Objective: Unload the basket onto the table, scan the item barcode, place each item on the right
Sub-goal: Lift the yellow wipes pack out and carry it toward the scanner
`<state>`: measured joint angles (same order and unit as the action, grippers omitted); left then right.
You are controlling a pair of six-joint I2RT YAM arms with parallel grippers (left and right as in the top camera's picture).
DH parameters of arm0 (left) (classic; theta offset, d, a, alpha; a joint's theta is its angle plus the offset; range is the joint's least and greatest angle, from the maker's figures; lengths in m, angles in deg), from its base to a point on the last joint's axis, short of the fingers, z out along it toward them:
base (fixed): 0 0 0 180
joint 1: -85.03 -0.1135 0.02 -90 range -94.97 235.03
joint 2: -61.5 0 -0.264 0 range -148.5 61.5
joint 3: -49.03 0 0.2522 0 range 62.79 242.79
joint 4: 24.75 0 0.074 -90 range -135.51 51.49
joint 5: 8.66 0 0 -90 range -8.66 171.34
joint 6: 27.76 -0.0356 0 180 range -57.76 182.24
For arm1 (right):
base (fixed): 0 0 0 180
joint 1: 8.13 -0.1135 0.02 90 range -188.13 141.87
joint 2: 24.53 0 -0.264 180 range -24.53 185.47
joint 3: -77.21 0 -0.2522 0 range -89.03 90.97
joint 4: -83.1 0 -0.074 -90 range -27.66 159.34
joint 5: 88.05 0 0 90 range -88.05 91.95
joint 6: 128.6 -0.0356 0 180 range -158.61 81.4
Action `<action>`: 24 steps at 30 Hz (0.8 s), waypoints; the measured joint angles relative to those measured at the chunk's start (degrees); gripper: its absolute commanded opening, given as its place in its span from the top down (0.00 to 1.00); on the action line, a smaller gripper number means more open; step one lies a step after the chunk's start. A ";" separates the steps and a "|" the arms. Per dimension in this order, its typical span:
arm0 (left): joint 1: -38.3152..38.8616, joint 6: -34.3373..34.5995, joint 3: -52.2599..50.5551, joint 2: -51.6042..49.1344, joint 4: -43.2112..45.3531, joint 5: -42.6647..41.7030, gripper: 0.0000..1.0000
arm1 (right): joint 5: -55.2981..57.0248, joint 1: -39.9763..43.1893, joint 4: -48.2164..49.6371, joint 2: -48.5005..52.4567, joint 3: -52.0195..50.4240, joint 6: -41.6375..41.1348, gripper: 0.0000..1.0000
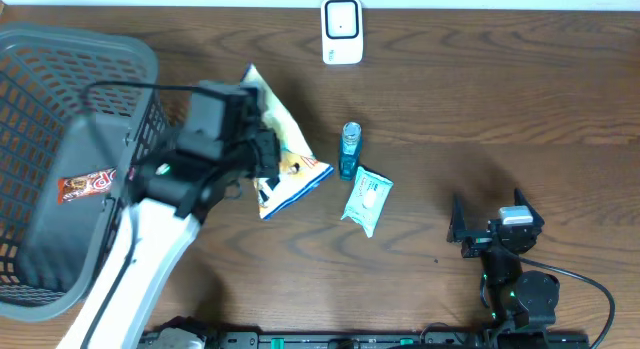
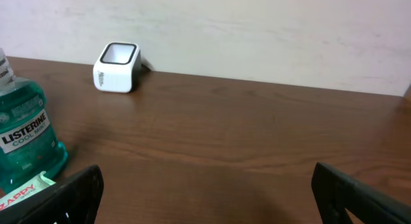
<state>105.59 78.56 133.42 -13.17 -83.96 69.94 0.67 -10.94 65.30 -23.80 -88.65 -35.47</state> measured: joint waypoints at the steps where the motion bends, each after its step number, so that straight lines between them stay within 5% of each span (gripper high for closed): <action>1: 0.61 -0.15 0.00 -1.99 0.00 0.57 0.92 | 0.00 0.02 -0.02 0.00 0.00 0.00 0.01; 20: 4.50 -0.74 0.00 -26.34 5.09 3.63 0.92 | 0.00 0.02 -0.02 0.00 0.00 0.00 0.01; 22: 5.40 -0.74 0.00 -27.04 7.10 3.91 0.76 | 0.00 0.02 0.00 0.00 0.00 0.00 0.01; 24: 6.21 -0.96 0.00 -27.12 8.28 4.07 0.40 | 0.00 0.02 -0.02 0.00 0.00 0.00 0.01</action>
<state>111.79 77.60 133.42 -40.30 -75.68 74.01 0.67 -10.92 65.28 -23.80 -88.65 -35.47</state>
